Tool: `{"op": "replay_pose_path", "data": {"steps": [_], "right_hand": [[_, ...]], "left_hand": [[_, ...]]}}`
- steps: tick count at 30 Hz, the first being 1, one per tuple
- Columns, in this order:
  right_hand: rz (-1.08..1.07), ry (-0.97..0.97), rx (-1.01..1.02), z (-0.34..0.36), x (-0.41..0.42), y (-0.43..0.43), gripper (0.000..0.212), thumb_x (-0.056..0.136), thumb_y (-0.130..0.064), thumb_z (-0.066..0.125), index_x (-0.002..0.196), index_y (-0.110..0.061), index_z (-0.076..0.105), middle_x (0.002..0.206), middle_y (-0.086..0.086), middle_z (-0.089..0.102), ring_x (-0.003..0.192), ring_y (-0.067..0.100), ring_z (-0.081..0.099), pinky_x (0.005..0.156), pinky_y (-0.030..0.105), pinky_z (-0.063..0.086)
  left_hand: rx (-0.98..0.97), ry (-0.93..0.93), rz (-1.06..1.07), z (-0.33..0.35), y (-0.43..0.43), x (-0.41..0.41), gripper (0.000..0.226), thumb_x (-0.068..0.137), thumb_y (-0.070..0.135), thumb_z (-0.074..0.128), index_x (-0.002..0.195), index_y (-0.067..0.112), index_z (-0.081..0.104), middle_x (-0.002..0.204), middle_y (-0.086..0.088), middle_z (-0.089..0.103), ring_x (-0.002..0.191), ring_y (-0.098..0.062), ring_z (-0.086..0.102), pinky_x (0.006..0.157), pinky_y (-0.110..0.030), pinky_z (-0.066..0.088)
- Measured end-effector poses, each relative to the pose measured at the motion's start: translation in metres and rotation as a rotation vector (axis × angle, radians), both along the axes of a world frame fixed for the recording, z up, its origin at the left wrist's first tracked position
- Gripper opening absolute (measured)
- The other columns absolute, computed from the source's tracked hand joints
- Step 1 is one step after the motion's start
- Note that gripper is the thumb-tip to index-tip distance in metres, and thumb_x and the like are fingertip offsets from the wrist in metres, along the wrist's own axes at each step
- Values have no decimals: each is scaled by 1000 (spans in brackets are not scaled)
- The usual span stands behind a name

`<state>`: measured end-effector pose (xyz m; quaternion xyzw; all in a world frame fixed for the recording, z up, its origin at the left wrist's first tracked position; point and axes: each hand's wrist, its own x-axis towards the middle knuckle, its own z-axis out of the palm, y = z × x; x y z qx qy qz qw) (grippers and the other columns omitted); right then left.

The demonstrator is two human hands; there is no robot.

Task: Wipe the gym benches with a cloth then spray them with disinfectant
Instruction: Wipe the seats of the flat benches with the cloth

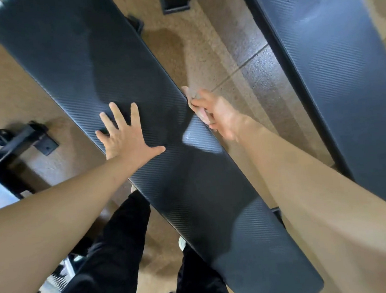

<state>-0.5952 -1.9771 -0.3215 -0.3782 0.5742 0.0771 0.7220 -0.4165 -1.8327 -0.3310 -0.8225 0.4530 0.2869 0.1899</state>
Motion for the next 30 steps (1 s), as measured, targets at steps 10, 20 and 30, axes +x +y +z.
{"op": "replay_pose_path", "data": {"steps": [10, 20, 30], "right_hand": [[8, 70, 26, -4, 72, -36, 53, 104, -61, 25, 92, -26, 64, 109, -2, 69, 103, 7, 54, 100, 36, 28], [-21, 104, 15, 4, 135, -70, 72, 97, -71, 31, 142, -20, 57, 139, -8, 60, 131, 17, 48, 122, 48, 20], [-16, 73, -6, 2, 183, -99, 44, 99, -65, 37, 81, -32, 61, 100, -10, 66, 96, 10, 56, 114, 42, 29]], "left_hand": [[0, 15, -92, 3, 1, 21, 137, 62, 83, 73, 161, 25, -4, 165, -25, -6, 149, -53, 11, 114, -63, 35], [-8, 155, -121, 30, -25, 77, 92, 82, 67, 67, 157, 29, 27, 145, -4, 38, 124, -29, 46, 83, -44, 53], [-170, 22, -9, 30, -86, 172, 108, 66, 79, 73, 150, 24, 34, 150, -9, 34, 135, -38, 36, 105, -54, 43]]}}
